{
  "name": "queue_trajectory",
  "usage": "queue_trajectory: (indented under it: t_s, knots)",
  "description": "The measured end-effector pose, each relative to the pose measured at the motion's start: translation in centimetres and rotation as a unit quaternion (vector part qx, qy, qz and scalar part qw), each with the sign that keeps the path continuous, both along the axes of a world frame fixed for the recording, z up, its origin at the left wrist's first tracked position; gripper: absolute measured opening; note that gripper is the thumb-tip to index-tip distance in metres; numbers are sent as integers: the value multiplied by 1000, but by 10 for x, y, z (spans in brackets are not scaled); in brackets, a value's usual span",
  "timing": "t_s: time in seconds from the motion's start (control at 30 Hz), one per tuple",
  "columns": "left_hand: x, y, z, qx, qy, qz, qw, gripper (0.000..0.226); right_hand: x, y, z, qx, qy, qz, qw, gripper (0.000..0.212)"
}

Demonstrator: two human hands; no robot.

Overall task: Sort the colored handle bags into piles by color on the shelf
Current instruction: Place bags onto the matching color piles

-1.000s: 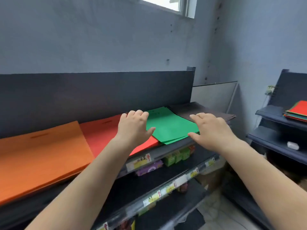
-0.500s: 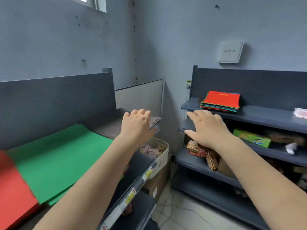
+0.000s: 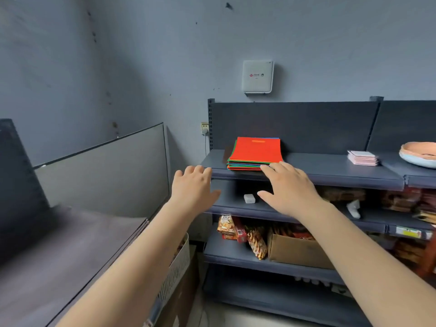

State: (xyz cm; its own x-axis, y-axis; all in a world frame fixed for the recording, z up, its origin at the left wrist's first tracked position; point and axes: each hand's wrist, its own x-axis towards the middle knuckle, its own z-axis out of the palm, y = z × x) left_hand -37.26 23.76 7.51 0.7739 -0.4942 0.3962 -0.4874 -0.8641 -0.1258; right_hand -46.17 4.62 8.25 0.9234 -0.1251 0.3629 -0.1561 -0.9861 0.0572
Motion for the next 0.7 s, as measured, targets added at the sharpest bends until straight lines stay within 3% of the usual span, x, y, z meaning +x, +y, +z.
queue_trajectory:
  t_s: [0.43,0.7]
  knots:
    - [141,-149,-25,1,7,-3,1000,57,135,-158,-26,14,32,-7,999,69]
    - [212,-203,-52,0,39,7,999,57,208,-225,-48,28,66,-12,997,59]
